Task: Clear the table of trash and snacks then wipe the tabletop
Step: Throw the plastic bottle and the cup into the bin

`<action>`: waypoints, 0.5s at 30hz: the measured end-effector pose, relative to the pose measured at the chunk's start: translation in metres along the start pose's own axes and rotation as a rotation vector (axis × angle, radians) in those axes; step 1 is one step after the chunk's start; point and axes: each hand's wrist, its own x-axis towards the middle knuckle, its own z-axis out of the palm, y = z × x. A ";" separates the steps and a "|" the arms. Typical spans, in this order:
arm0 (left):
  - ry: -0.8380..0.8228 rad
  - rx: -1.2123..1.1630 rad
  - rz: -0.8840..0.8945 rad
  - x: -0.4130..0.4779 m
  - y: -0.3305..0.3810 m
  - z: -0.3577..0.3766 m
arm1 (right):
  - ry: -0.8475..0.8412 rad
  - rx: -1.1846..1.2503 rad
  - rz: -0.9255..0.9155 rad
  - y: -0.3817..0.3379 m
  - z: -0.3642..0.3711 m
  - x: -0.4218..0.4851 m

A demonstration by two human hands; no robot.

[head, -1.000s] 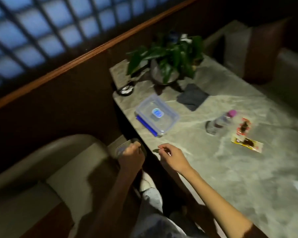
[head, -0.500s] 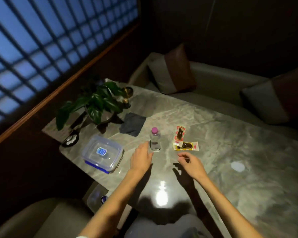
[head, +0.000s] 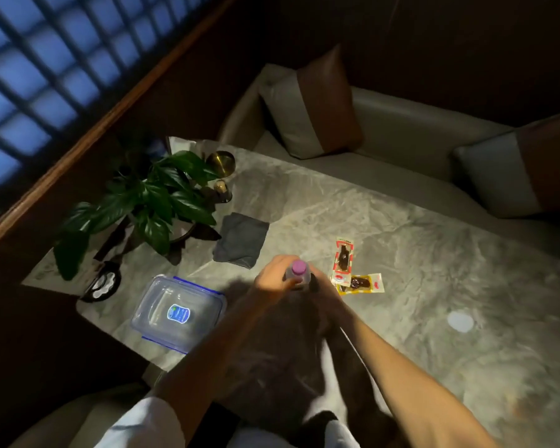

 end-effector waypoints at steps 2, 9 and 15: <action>-0.048 -0.153 0.010 0.002 -0.002 -0.001 | -0.033 0.072 0.005 -0.004 0.003 0.000; 0.217 -0.623 -0.141 -0.013 -0.001 -0.011 | -0.072 0.243 0.089 0.000 -0.025 -0.013; 0.274 -1.000 -0.249 -0.083 0.017 0.015 | -0.056 0.378 0.033 0.016 -0.062 -0.067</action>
